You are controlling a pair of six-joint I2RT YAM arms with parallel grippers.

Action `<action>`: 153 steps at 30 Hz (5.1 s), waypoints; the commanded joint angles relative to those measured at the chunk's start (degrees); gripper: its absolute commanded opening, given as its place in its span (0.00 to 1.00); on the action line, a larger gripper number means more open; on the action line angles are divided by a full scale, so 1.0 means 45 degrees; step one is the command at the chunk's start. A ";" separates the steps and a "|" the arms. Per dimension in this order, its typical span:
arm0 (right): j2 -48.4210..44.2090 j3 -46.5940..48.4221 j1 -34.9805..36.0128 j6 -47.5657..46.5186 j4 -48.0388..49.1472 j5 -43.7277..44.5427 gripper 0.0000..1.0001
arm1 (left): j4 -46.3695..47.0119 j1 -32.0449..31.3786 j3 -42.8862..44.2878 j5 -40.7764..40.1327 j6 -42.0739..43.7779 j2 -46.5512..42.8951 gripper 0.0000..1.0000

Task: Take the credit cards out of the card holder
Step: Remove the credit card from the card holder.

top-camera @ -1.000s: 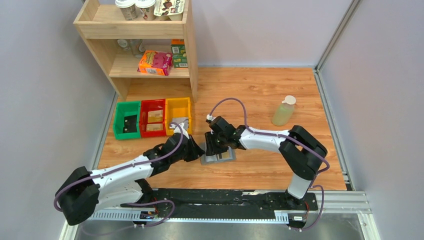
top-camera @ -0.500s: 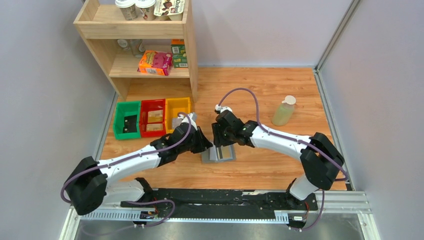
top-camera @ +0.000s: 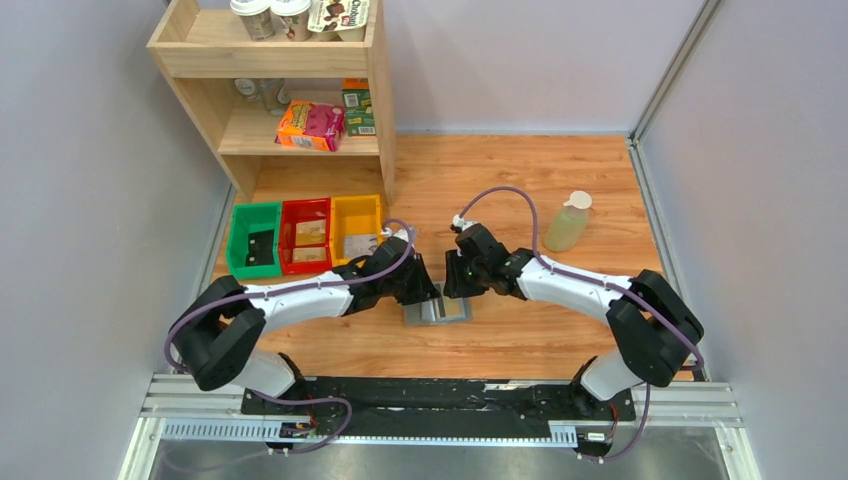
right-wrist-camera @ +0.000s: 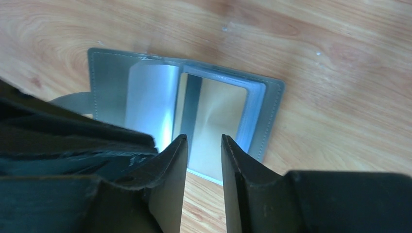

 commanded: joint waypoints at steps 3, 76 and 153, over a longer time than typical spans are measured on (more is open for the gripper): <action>0.0207 -0.0227 -0.0149 0.0117 0.1704 -0.1059 0.33 | 0.1127 0.0311 -0.0549 -0.0213 -0.0259 0.0440 0.24; -0.0868 -0.2669 -0.1400 0.0879 0.3481 -0.1665 0.32 | 0.8239 0.1093 -0.3578 0.1409 -0.2780 0.2003 0.00; 0.0598 -0.3215 -0.1653 0.0937 0.3873 -0.2095 0.00 | 1.0074 0.1151 -0.6019 -0.0036 -0.3932 0.1514 0.29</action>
